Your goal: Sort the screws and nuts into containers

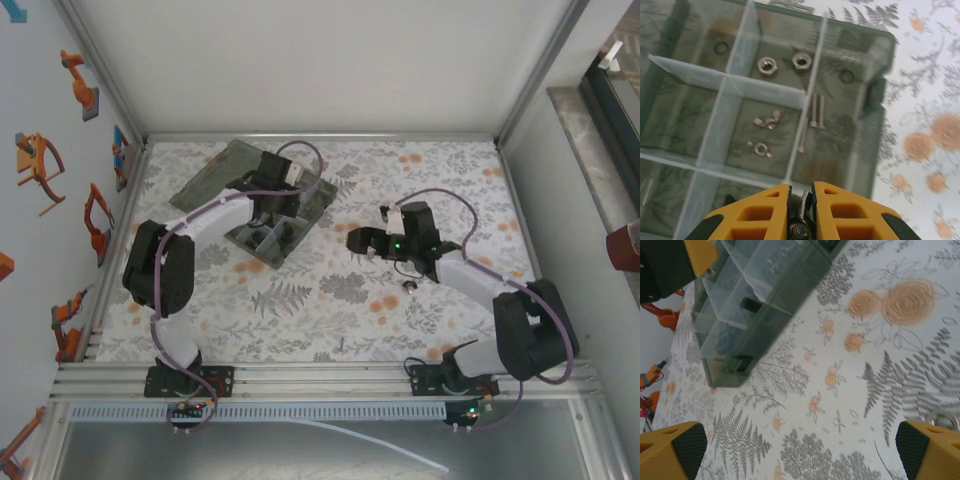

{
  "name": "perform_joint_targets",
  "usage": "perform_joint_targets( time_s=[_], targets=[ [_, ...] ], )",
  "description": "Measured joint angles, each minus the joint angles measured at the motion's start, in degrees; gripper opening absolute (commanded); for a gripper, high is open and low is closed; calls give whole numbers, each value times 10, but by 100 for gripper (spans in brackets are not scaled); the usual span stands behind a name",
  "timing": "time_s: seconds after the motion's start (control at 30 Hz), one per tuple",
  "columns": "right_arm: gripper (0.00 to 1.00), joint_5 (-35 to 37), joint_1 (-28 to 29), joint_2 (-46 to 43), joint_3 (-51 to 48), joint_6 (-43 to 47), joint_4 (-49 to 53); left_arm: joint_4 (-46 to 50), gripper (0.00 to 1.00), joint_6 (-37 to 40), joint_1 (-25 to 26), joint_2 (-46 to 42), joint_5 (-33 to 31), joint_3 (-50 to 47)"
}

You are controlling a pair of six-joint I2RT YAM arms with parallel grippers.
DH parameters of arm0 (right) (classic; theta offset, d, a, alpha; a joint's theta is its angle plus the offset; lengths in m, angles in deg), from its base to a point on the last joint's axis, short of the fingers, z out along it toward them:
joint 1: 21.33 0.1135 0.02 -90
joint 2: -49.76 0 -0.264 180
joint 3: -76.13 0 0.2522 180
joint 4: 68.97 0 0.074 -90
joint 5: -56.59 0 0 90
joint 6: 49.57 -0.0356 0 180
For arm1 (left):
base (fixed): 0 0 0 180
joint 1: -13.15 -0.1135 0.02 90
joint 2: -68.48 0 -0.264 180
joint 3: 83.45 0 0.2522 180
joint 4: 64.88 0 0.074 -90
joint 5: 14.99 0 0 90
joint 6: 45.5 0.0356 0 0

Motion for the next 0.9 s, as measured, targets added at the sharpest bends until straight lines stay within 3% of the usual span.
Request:
perform_joint_targets(
  time_s=[0.27, 0.43, 0.7, 0.9],
  targets=[
    [98, -18, 0, 66, 46, 1, -22, -17, 12, 8, -28, 94, -3, 69],
    [98, -7, 0, 66, 54, 13, -3, -17, 24, 14, -31, 127, -15, 97],
    [98, 13, -2, 52, 60, 31, 30, -23, 33, 20, -30, 108, -26, 79],
    [95, 68, -3, 21, 58, 45, 100, -39, 36, 21, 2, 27, -28, 17]
  ],
)
